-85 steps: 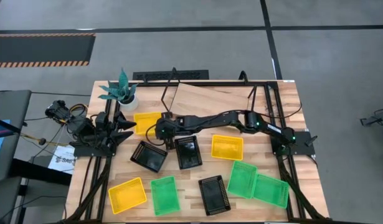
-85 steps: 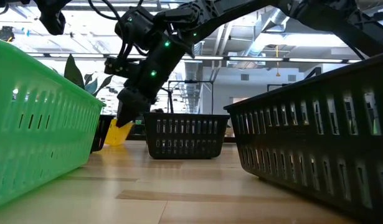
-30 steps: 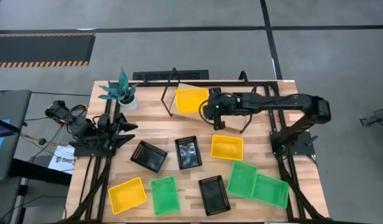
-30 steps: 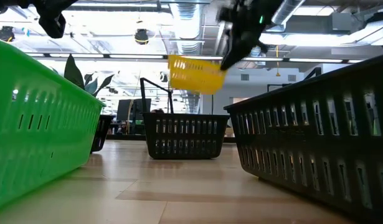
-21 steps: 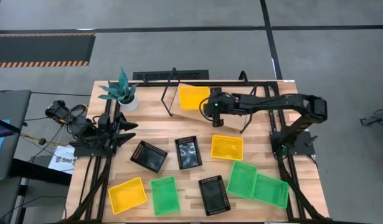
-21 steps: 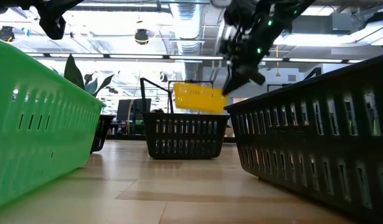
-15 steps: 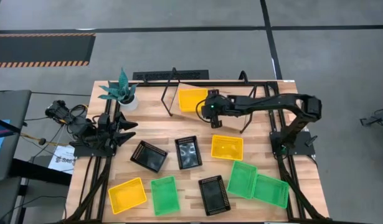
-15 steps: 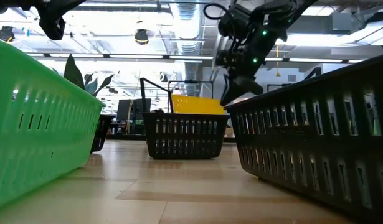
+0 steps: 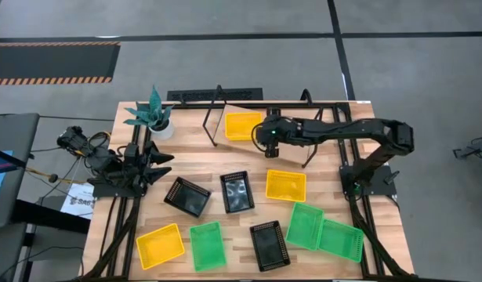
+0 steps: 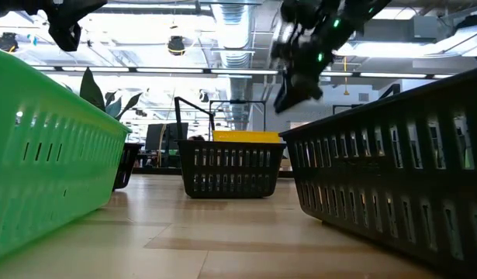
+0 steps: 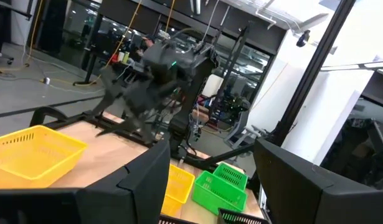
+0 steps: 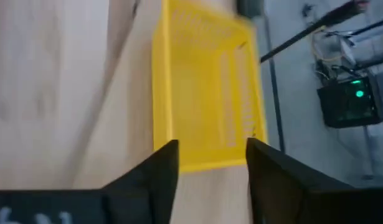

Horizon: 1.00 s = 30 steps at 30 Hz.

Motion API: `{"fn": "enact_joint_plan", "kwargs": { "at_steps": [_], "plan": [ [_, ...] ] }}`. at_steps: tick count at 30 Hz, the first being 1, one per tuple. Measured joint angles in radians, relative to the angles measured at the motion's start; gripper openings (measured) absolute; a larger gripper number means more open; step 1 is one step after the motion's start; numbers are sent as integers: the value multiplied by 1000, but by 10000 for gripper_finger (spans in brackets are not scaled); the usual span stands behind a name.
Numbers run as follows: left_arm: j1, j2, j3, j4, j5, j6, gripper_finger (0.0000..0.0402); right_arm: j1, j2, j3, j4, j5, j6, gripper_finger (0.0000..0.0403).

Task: Stack baskets on shelf by color
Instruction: Put the left yellow bin into the shelf

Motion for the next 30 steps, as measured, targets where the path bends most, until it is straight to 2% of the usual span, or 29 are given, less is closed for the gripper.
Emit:
{"fn": "enact_joint_plan", "kwargs": {
  "at_steps": [3, 5, 8, 13, 14, 16, 21, 26, 30],
  "plan": [
    [0, 0, 0, 0, 0, 0, 221, 29, -53, 1, -16, -109, 116, 223],
    [0, 0, 0, 0, 0, 0, 221, 44, -60, 1, -40, -164, 165, 210],
    [0, 0, 0, 0, -7, 0, 221, 53, -36, 0, -89, -163, 204, 161],
    [0, 0, 0, 0, -28, 0, 221, 28, 71, -2, -108, -158, 222, 35],
    [0, 0, 0, 0, -28, 0, 221, 22, 93, -1, -98, -157, 221, 18],
    [0, 0, 0, 0, -28, -8, 221, 5, 131, 0, -105, -155, 219, 14],
    [0, 0, 0, 1, -30, -16, 221, -38, 191, -1, -97, -37, 224, 34],
    [0, 0, 0, 1, -36, -14, 221, -56, 199, 20, -42, 23, 180, 18],
    [0, 0, 0, 1, -40, -9, 221, -68, 198, 61, -26, 201, 169, 7]
  ]
}}
